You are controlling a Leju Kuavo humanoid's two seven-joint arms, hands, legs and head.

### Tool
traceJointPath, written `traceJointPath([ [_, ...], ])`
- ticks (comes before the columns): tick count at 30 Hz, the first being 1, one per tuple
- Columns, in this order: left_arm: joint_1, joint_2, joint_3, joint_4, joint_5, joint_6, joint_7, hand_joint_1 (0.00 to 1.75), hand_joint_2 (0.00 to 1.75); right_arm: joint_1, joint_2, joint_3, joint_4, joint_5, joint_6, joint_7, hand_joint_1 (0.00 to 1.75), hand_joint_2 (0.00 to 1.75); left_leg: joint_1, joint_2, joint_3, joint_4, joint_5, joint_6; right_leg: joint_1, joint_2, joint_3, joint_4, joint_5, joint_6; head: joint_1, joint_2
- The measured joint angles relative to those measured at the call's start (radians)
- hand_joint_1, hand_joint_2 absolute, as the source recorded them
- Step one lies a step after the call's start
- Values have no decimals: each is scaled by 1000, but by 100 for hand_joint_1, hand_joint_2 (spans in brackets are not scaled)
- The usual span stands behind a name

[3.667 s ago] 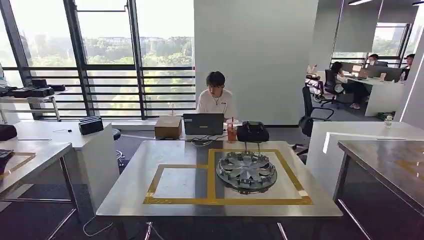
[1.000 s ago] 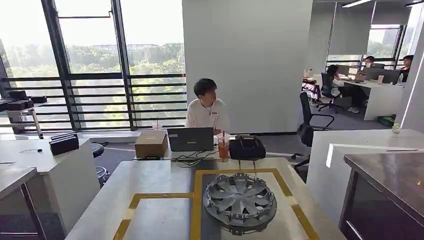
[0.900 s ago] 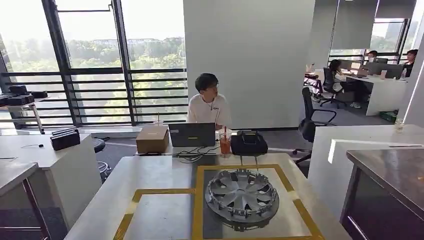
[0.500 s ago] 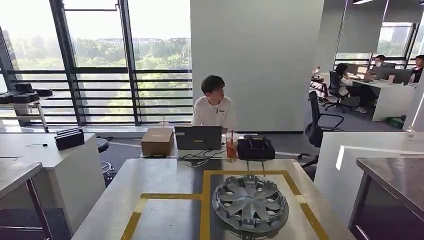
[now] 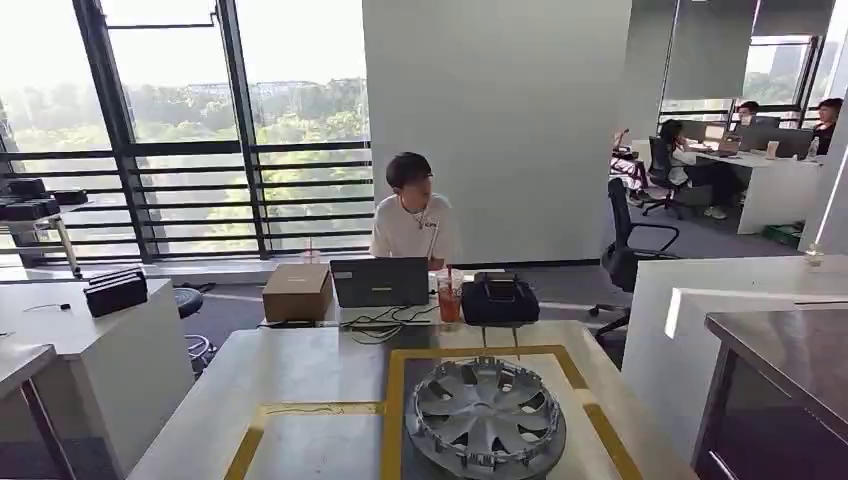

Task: Take the parts from the cabinet and place them on the table.

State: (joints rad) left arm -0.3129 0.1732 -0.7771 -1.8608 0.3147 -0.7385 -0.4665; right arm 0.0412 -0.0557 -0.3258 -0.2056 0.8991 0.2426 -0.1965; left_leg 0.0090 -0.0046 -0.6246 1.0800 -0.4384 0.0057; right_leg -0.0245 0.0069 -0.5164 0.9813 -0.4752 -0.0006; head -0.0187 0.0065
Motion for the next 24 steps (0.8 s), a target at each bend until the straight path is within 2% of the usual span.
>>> traceJointPath([
  [1, 0, 1, 3, -3, -1, 0, 0, 175, 175, 0, 1, 0, 1, 0, 0, -1, 0, 0, -4, 1, 22, -68, 31, 10, 0, 0, 0, -3, -6, 2, 0, 0],
  [2, 0, 1, 5, -5, -1, -1, 0, 175, 175, -3, 2, 0, 2, 0, 1, -2, 0, 0, -9, 3, 34, -80, 11, 14, 10, 3, 8, 0, -14, 11, 2, -1],
  [5, 2, 1, 9, -7, -1, -2, 0, 175, 175, -4, 0, 0, 3, 0, 1, -2, 0, 0, -15, 1, 31, -77, 3, 24, 4, -1, 13, -9, -20, 27, 1, 0],
  [6, 2, 1, 10, -11, -1, -2, 0, 175, 175, -4, -1, 0, 2, 0, 1, -2, 0, 0, -10, -1, 49, -94, 8, 31, 7, -3, 16, -11, -24, 31, 2, 0],
  [7, 3, -1, 12, -12, -2, -2, 0, 175, 175, -4, -2, 0, 3, 0, 1, -3, 0, 0, -7, -2, 60, -106, 12, 36, 4, -4, 3, 14, -32, 31, 4, 0],
  [8, 2, -3, 15, -13, -3, -2, 0, 175, 175, -4, -2, 1, 3, 2, 1, -4, 0, 0, -7, -1, 64, -108, 10, 42, 3, -4, -30, 77, -57, 26, 6, 0],
  [9, 4, -5, 17, -13, -4, -2, 0, 175, 175, -4, -2, 1, 3, 2, 0, -3, 0, 0, -8, -1, 66, -108, 5, 47, 3, -4, -80, 161, -86, 22, 7, 0],
  [10, 6, -5, 18, -13, -5, -2, 0, 175, 175, -4, -4, 1, 3, 2, 0, -3, 0, 0, -10, 0, 68, -108, 1, 50, 3, -4, -139, 253, -115, 21, 8, 0],
  [11, 7, -5, 18, -13, -7, -2, 0, 175, 175, -3, -4, 1, 3, 5, -1, -3, 0, 0, -12, -2, 70, -107, -4, 52, 3, -4, -188, 324, -127, 26, 8, 0],
  [12, 9, -6, 19, -13, -13, -3, 0, 175, 175, -2, -5, 1, 3, 7, -2, -2, 0, 0, -12, -4, 78, -107, -10, 51, 3, -4, -211, 339, -115, 34, 9, 0],
  [13, 11, -9, 21, -13, -19, -3, 0, 175, 175, -2, -5, 1, 4, 8, -3, -2, 0, 0, -12, -6, 89, -107, -18, 50, 2, -4, -203, 299, -81, 45, 9, 0],
  [14, 12, -12, 24, -14, -24, -4, 1, 175, 175, -3, -5, 1, 4, 8, -5, -2, 0, 0, -12, -8, 101, -106, -27, 46, 2, -5, -175, 221, -33, 56, 11, 0],
  [15, 12, -15, 26, -15, -26, -5, 5, 175, 175, -3, -5, 1, 4, 10, -6, -2, 0, 0, -12, -8, 115, -104, -38, 43, 0, -6, -133, 117, 22, 64, 12, 0],
  [16, 12, -18, 29, -18, -29, -6, 10, 175, 175, -2, -5, 1, 4, 11, -6, -2, 0, 0, -13, -8, 120, -101, -49, 38, 0, -8, -102, 33, 63, 67, 13, 0],
  [17, 12, -20, 32, -20, -31, -8, 14, 175, 175, -3, -5, 1, 7, 13, -6, -2, 0, 0, -25, -10, 118, -90, -65, 31, 4, -9, -86, 15, 63, 49, 15, -1],
  [18, 12, -21, 34, -23, -32, -10, 16, 175, 175, -5, -5, 1, 7, 13, -6, -3, 0, 0, -24, -9, 118, -92, -70, 28, 3, -8, -87, 15, 57, 32, 10, 0],
  [20, 12, -23, 39, -27, -33, -12, 18, 175, 175, -7, -5, 1, 7, 14, -7, -3, 0, 0, -19, -8, 121, -96, -75, 19, 11, -7, -88, 17, 50, 18, 9, 0],
  [22, 12, -26, 42, -32, -35, -13, 20, 175, 175, -6, 0, 1, 7, 16, -7, -4, 0, 0, -15, -6, 125, -80, -90, 6, -1, -5, -76, 13, 45, 6, 11, 0],
  [23, 12, -27, 45, -34, -35, -13, 21, 175, 175, -7, -2, 1, 7, 17, -7, -5, 0, 0, -14, -4, 107, -40, -111, 0, -2, -6, -71, 13, 40, -2, 5, 0],
  [24, 12, -27, 47, -36, -35, -13, 23, 175, 175, -7, -3, 1, 7, 19, -8, -6, 0, 0, -9, -1, 58, 53, -155, -7, -2, -5, -66, 13, 35, -7, 5, 0],
])
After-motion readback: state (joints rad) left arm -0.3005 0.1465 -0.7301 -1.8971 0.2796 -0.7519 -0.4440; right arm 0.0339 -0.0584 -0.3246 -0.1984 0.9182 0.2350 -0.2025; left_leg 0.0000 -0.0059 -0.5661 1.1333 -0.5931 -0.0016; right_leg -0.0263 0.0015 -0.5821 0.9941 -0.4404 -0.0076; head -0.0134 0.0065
